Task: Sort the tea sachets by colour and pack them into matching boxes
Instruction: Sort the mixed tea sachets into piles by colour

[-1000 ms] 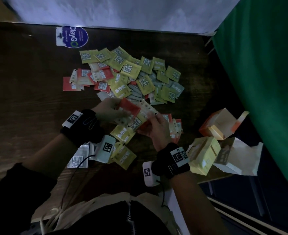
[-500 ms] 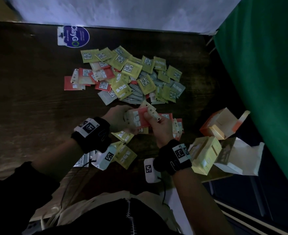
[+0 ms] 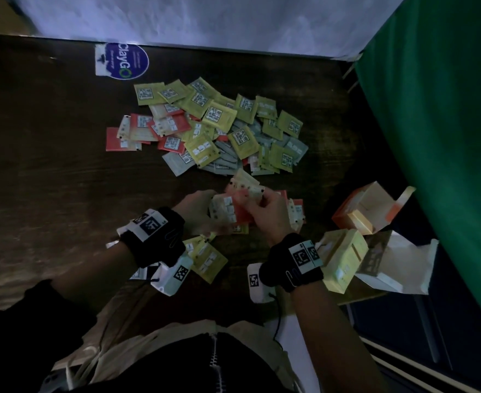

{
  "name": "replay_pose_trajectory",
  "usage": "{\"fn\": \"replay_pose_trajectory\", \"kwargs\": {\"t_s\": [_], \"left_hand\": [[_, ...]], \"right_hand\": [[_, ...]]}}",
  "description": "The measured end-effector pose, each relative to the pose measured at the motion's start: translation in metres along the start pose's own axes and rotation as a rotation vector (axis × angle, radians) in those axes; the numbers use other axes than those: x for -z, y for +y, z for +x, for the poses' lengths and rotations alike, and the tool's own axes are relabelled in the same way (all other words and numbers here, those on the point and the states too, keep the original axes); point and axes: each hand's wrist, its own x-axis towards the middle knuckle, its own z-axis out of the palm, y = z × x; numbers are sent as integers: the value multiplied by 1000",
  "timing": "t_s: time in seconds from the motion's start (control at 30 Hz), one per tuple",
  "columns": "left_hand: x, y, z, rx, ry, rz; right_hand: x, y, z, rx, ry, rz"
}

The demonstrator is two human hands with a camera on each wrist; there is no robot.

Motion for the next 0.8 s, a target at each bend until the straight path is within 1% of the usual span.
{"fn": "replay_pose_trajectory", "kwargs": {"t_s": [0.1, 0.17, 0.23, 0.27, 0.33, 0.43, 0.5, 0.53, 0.57, 0.6, 0.63, 0.67, 0.7, 0.73, 0.77, 0.8], "left_hand": [[-3, -3, -1, -7, 55, -60], [-5, -4, -2, -19, 81, -146], [-6, -5, -4, -7, 52, -197], [-5, -8, -5, -5, 25, -177], [-2, -13, -6, -2, -48, -28], [-8, -20, -8, 39, -120, 285], [-16, -29, -9, 49, -119, 358], [-18, -35, -12, 32, -104, 394], [-16, -42, -15, 12, -76, 463], [-12, -50, -17, 7, -54, 567], [-7, -60, -22, 17, -55, 697], [-1, -69, -28, 48, -80, 835], [3, -80, -34, 88, -121, 953], [6, -91, -40, 126, -161, 1028], [7, -101, -45, 149, -186, 1053], [8, -111, -48, 143, -198, 1052]], "right_hand": [[-4, 4, 0, 33, 101, 5], [-3, 5, 4, 2, 135, 64], [-2, 4, 4, -56, 146, 107], [-1, 4, 4, -75, 178, 124], [5, 4, 8, -82, 320, 131], [25, 3, 22, -75, 578, 27], [41, 6, 34, -153, 672, -56], [45, 8, 38, -207, 681, -100], [46, 10, 40, -264, 658, -164], [45, 13, 40, -314, 615, -275], [41, 15, 36, -334, 581, -443], [36, 16, 28, -295, 576, -625], [30, 17, 19, -184, 569, -767], [22, 20, 10, -36, 503, -856], [13, 22, 2, 100, 348, -926], [1, 28, -6, 197, 131, -991]]}}
